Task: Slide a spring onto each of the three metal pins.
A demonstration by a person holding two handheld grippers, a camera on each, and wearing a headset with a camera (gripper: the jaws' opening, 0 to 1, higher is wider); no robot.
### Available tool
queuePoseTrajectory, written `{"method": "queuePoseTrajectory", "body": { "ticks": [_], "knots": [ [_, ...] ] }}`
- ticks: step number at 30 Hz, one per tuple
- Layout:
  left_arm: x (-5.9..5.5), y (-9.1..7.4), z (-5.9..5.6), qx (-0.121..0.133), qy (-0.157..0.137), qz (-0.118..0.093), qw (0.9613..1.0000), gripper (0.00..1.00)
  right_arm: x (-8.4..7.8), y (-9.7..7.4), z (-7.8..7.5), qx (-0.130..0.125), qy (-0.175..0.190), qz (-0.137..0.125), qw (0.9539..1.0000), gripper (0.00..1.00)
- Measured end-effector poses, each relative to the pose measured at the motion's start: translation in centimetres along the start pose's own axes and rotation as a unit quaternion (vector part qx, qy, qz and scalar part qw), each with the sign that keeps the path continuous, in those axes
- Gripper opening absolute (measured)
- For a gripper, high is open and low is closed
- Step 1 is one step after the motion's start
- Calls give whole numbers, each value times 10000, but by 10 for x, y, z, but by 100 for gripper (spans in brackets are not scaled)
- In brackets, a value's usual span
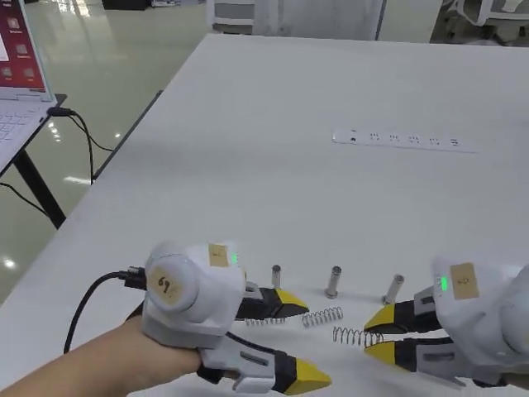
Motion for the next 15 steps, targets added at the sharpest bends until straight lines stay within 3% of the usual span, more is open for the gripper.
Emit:
{"method": "queuePoseTrajectory", "body": {
  "ticks": [15],
  "knots": [
    [8, 14, -2, -170, -26, -208, 9996, 26, 6, -2, 2, 37, -22, -62, 10000, 8]
  ]
}}
Point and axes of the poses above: the centre of the closed fingertips' face, and the gripper's own axes: y roughly forward along the fingers, z roughly to its left, x roughly out of its top, the point moved 6 cm from there along -y, roughly backward along the fingers, and after that the axes turned 5 degrees about -z, right-handed, at the moved point
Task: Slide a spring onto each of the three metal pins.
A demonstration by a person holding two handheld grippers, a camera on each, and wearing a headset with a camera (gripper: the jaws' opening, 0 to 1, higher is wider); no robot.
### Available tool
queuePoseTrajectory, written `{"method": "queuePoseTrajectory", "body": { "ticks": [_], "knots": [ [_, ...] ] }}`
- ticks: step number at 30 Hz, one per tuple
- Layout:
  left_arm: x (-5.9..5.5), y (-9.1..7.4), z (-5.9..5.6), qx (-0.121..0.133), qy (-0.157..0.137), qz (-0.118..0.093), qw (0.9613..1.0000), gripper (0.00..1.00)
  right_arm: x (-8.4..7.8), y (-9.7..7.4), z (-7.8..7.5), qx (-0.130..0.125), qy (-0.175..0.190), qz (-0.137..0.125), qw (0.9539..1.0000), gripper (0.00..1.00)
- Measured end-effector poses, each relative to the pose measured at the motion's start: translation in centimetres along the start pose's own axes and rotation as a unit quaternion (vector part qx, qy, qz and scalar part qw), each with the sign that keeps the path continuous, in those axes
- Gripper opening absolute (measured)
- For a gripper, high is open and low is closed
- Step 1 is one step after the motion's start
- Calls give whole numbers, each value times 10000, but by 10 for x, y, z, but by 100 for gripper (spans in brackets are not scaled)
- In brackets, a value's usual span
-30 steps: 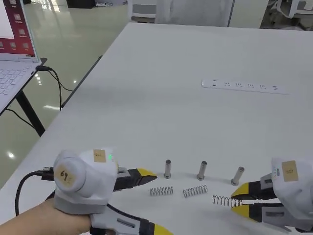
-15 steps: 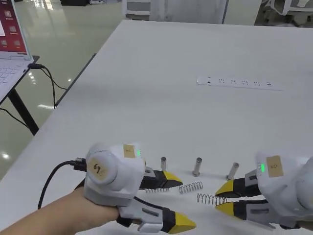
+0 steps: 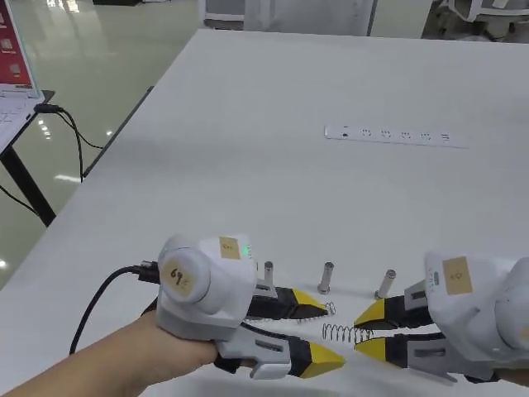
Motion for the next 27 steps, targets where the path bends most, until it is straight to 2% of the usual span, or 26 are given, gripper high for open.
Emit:
{"method": "queuePoseTrajectory", "body": {
  "ticks": [9, 17, 27],
  "knots": [
    [3, 5, -2, -97, 71, -80, 9999, 15, 2, -2, -1, 14, 0, -64, 10000, 8],
    [5, 7, -2, -156, 168, -70, 9997, 5, 2, -4, 0, 43, -20, -73, 10000, 8],
    [3, 8, -4, -188, 211, -26, 9996, 5, 3, -4, 2, 66, -32, -80, 9999, 8]
  ]
}}
Point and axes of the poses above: the centre of the closed fingertips' face, and the gripper's own axes: y roughly forward along the fingers, z roughly to its left, x roughly out of its top, the point moved 6 cm from there along -y, roughly backward along the fingers, and after that the axes turned 5 degrees about -z, right-handed, at the moved point
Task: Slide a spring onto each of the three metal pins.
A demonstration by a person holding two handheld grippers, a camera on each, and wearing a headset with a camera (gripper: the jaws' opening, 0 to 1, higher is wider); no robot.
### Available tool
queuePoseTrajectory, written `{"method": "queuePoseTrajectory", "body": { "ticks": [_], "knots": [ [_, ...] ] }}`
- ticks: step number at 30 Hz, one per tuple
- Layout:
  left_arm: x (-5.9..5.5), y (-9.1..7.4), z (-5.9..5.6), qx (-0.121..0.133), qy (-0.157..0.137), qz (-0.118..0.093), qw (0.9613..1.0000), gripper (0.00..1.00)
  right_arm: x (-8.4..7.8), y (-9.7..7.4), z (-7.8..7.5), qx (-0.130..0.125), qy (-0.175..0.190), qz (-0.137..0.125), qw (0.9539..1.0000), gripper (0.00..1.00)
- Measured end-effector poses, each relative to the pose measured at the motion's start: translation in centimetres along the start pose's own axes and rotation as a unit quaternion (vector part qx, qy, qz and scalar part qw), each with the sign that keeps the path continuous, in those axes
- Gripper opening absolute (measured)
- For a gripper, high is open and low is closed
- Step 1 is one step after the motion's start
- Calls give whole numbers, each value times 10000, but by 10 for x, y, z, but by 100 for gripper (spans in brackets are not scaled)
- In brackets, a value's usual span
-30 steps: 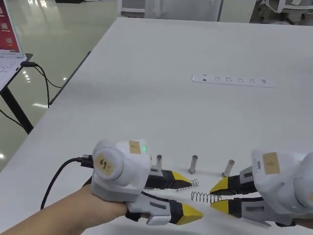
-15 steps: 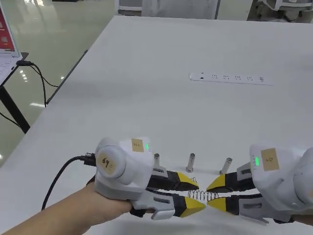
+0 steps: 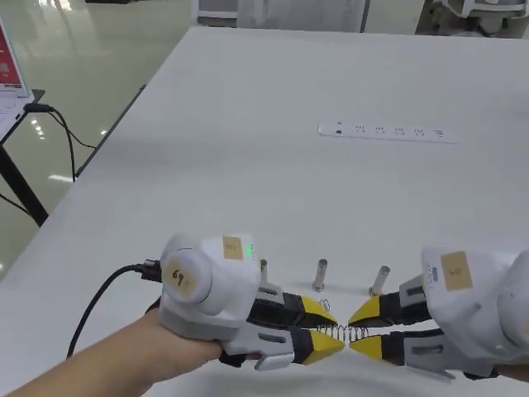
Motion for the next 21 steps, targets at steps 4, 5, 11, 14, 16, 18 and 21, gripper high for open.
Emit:
{"method": "queuePoseTrajectory", "body": {
  "ticks": [4, 5, 11, 14, 16, 18, 21],
  "knots": [
    [0, -1, -1, -40, 94, 21, 9999, 4, 0, 1, 1, 15, 47, -24, 10000, 8],
    [1, -1, -2, -39, 154, 20, 9999, 4, 0, 1, 1, 16, 55, -32, 10000, 8],
    [2, -4, -3, -91, 247, -1, 9997, 3, 2, 0, 1, 15, 117, -108, 9999, 8],
    [3, -5, -3, -128, 281, -1, 9995, 3, 3, 0, 2, 25, 137, -156, 9998, 8],
    [3, -6, -4, -158, 286, 15, 9995, 3, 4, 0, 3, 42, 129, -179, 9997, 8],
    [2, -7, -4, -196, 286, 36, 9994, 3, 4, 1, 4, 59, 108, -189, 9997, 8],
    [2, -8, -4, -210, 314, 53, 9993, 3, 4, 0, 4, 62, 110, -200, 9997, 10]
  ]
}}
Point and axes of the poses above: the centre of the closed fingertips' face, and the gripper's own axes: y roughly forward along the fingers, z roughly to its left, x roughly out of its top, the point moved 6 cm from there along -y, roughly backward along the fingers, and after that the axes turned 5 degrees about -z, right-handed, at the moved point
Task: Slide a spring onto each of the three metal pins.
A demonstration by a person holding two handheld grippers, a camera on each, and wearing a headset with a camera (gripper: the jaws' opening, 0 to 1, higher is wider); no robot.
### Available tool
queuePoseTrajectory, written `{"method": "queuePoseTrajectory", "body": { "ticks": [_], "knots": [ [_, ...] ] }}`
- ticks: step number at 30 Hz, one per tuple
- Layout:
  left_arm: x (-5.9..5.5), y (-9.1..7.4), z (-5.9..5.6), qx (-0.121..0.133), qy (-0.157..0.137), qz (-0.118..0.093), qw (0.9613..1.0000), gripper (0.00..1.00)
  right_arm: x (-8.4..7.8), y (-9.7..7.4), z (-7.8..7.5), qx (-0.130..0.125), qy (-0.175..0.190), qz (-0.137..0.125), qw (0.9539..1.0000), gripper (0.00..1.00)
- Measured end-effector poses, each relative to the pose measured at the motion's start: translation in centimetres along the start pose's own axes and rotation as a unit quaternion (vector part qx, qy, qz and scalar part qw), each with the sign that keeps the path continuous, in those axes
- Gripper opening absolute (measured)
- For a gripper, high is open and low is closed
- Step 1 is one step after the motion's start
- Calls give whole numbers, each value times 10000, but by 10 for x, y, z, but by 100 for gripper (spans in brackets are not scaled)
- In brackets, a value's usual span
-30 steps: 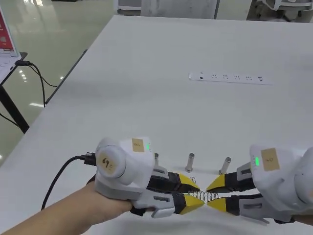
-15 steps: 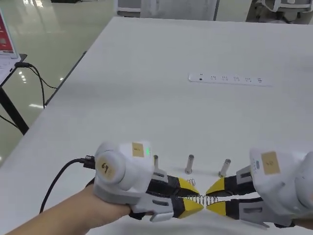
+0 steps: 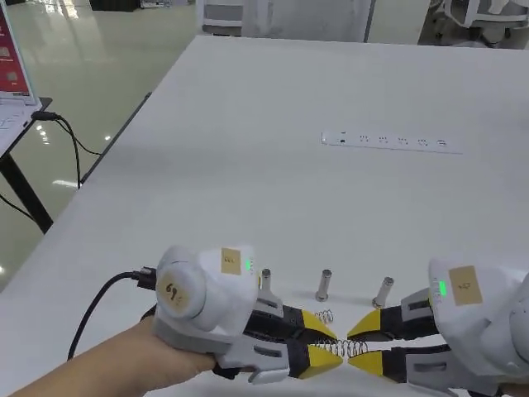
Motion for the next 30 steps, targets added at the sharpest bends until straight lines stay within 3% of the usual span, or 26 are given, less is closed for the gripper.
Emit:
{"method": "queuePoseTrajectory", "body": {
  "ticks": [7, 30],
  "knots": [
    [1, 0, -2, -144, 165, 74, 9997, 2, -9, -1, 4, 47, 75, 98, 9999, 11],
    [-1, 2, -4, -403, 271, 179, 9987, 3, -13, -2, 9, 7, 170, -104, 9998, 7]
  ]
}}
Point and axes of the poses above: the centre of the closed fingertips' face, and the gripper's own axes: y roughly forward along the fingers, z roughly to its left, x roughly out of its top, the point moved 6 cm from there along -y, roughly backward along the fingers, and after that the axes turned 5 degrees about -z, right-handed, at the moved point
